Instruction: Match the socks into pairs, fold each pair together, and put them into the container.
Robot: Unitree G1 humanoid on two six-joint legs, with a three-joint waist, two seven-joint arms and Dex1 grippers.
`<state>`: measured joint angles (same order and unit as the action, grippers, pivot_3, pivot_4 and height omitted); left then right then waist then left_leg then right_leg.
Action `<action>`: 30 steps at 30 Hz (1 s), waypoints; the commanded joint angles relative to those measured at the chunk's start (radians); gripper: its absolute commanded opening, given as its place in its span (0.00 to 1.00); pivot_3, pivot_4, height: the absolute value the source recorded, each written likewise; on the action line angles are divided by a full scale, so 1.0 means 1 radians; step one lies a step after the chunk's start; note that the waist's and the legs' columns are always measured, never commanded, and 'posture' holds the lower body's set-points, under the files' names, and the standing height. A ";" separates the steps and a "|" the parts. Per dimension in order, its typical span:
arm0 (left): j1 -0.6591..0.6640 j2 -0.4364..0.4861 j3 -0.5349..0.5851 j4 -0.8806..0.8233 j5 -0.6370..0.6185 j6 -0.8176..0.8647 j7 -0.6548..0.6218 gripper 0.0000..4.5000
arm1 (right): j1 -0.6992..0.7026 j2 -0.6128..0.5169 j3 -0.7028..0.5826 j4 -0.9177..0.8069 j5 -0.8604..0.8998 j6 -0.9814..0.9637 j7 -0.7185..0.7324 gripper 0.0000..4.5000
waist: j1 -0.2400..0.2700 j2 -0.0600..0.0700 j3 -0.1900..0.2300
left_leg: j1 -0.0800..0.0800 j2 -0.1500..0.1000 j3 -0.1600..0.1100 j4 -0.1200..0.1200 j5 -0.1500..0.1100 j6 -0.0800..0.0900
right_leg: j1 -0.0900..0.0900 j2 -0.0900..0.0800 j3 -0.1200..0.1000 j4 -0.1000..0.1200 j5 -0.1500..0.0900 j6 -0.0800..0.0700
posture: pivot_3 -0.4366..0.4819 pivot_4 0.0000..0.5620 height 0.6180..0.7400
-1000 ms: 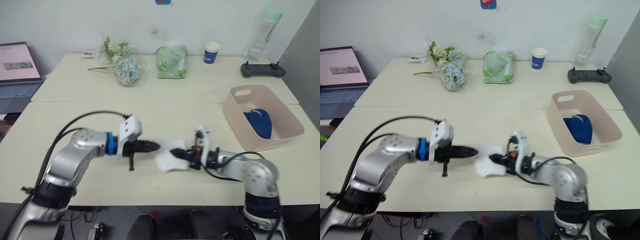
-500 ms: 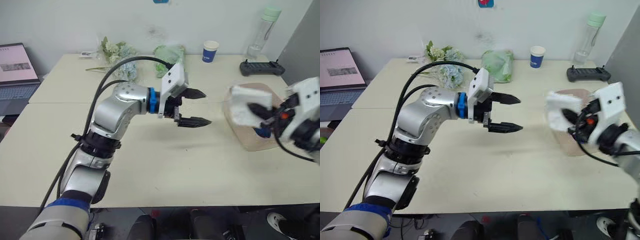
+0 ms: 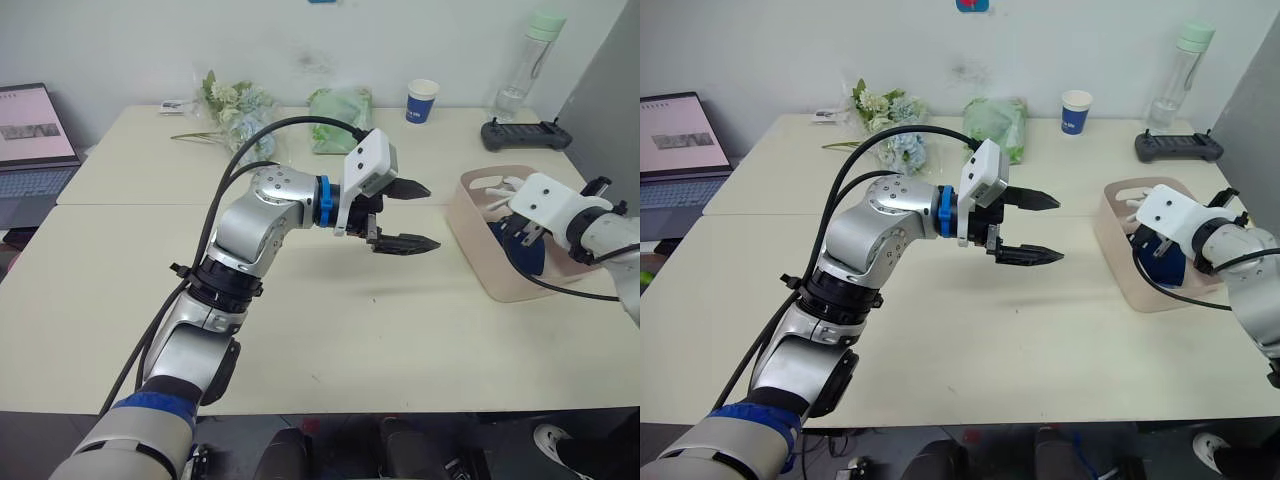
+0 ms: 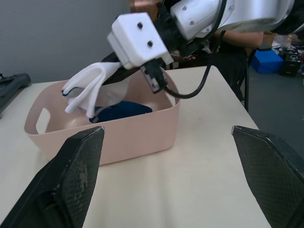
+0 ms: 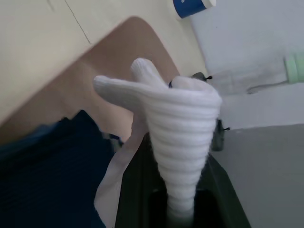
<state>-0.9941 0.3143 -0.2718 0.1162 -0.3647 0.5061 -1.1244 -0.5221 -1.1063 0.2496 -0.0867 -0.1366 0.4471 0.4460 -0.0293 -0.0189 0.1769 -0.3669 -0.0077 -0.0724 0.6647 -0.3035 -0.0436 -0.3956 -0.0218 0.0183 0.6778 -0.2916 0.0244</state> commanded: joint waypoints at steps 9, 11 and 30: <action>0.008 -0.005 0.008 -0.064 0.010 -0.008 0.015 1.00 | -0.023 0.041 -0.023 0.129 -0.108 -0.109 0.174 0.07 | 0.000 0.000 0.000 | -0.003 0.000 0.001 0.001 0.000 0.000 | -0.003 -0.001 0.000 0.002 0.000 0.000 | 0.48 0.27 1.00; 0.010 -0.006 0.006 -0.063 0.013 -0.011 0.015 1.00 | -0.018 0.050 -0.055 0.093 -0.078 -0.067 0.220 0.22 | -0.001 0.000 0.000 | -0.003 0.000 0.001 0.001 0.000 0.000 | -0.003 -0.001 0.000 0.002 0.000 0.000 | 0.48 0.27 1.00; 0.082 0.072 0.058 -0.052 0.055 -0.043 0.030 1.00 | 0.044 -0.095 -0.399 -0.202 0.153 0.237 0.497 0.62 | -0.002 0.001 0.000 | -0.002 0.000 0.000 0.003 0.000 0.000 | -0.003 -0.001 0.000 0.004 0.001 -0.001 | 0.48 0.27 1.00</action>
<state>-0.9224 0.3632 -0.2655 0.0861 -0.3075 0.4724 -1.1020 -0.4342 -1.1808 -0.0824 -0.2433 -0.0109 0.6680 0.9402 -0.0313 -0.0183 0.1767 -0.3686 -0.0069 -0.0721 0.6678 -0.3035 -0.0436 -0.3988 -0.0223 0.0182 0.6822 -0.2907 0.0235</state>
